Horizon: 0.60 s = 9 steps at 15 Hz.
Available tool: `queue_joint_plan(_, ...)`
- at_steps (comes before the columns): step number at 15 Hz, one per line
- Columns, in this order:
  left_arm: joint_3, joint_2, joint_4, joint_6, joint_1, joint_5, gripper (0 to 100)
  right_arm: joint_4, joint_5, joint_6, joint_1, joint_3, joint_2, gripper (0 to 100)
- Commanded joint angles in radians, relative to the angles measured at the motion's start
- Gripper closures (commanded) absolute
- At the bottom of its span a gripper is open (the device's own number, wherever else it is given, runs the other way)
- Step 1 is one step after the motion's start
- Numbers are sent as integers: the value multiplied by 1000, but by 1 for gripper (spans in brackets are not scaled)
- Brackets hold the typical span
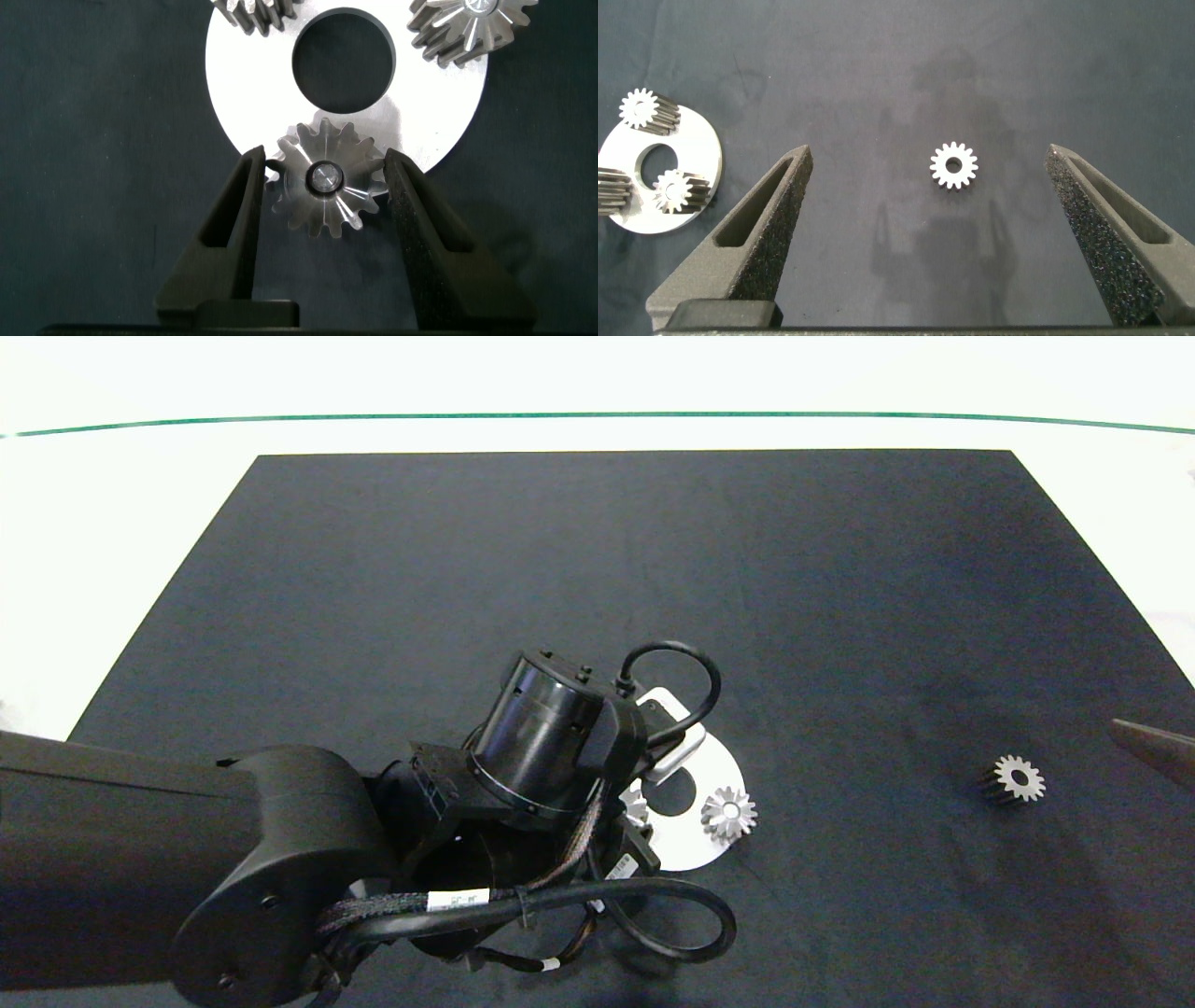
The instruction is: Remove an incorrectly installed larger gear and replace it with the correct smaller gear
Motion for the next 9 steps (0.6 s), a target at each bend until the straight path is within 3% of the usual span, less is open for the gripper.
queue_joint_plan(1, -4, 3, -1, 1, -2, 1, 0, -1, 0, 1, 0, 0, 0, 0)
queue_joint_plan(9, 2, 41, -4, -1, 3, 1, 0, 1, 0, 1, 0, 2, 0, 0)
